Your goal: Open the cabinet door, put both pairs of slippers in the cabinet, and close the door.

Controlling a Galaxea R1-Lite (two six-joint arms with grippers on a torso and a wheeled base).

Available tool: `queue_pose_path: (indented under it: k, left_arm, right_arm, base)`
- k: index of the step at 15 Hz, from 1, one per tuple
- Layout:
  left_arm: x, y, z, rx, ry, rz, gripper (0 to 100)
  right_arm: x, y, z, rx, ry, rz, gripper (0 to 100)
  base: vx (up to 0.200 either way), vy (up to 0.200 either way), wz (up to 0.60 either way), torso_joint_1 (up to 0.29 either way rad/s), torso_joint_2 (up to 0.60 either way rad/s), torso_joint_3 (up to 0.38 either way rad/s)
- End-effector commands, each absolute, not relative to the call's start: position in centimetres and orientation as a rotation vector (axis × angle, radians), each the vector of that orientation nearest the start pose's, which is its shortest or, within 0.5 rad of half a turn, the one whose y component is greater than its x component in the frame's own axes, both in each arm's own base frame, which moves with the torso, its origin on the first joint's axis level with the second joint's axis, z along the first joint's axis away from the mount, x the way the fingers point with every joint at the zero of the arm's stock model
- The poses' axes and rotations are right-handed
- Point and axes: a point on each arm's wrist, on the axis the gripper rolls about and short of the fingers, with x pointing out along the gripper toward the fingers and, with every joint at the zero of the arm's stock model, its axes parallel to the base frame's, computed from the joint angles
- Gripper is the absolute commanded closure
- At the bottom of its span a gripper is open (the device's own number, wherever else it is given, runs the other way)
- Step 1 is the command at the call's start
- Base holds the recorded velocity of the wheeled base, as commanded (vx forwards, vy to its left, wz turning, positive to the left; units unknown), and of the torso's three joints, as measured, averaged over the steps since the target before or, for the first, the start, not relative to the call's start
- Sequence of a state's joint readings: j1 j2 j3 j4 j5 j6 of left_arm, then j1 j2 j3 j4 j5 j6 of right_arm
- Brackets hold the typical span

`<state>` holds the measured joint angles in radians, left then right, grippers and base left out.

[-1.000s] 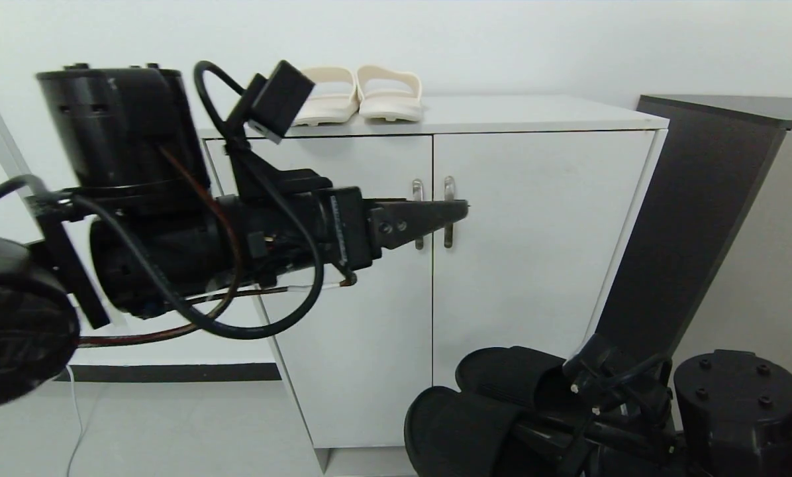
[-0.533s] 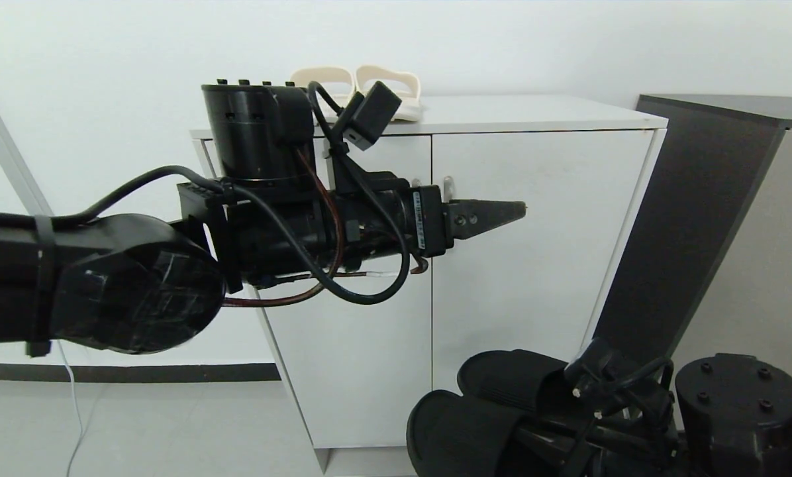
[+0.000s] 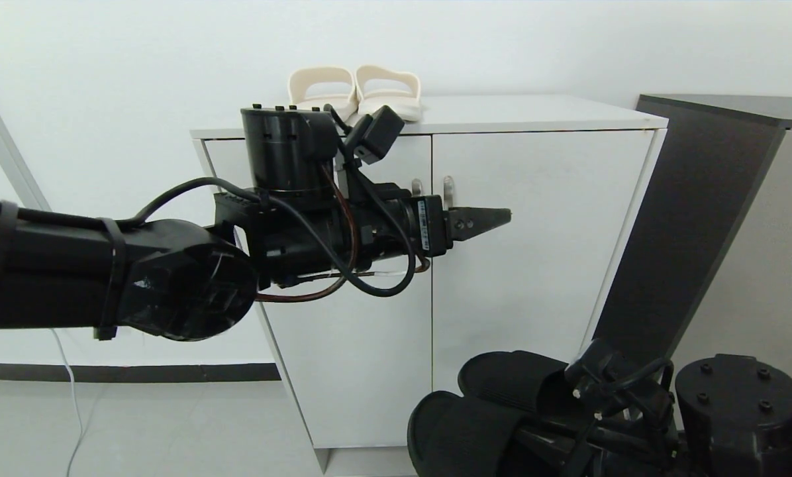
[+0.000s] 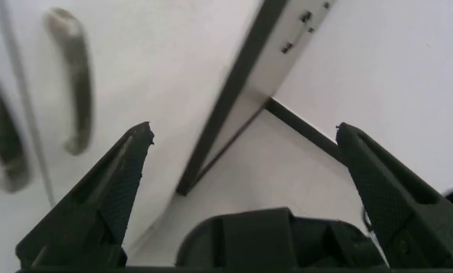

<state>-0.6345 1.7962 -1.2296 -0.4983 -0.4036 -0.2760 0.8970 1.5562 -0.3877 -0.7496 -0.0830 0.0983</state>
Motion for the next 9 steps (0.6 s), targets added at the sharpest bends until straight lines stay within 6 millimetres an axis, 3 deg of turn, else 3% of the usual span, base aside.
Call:
queue_pose_path:
  k: [1,9]
  left_arm:
    - [28.8,-22.0,25.5,-0.244,0.207,-0.990,0]
    - [31.5,-22.7,24.4,-0.242,0.201,-0.883,0]
  right_arm:
    - [14.3,17.6,12.7,-0.110,0.419,0.781,100]
    - [14.2,17.5,12.5,-0.114,0.427,0.779,100]
  base:
    - [0.000,0.000,0.00,0.000,0.00,0.000]
    - [0.000,0.000,0.00,0.000,0.00,0.000]
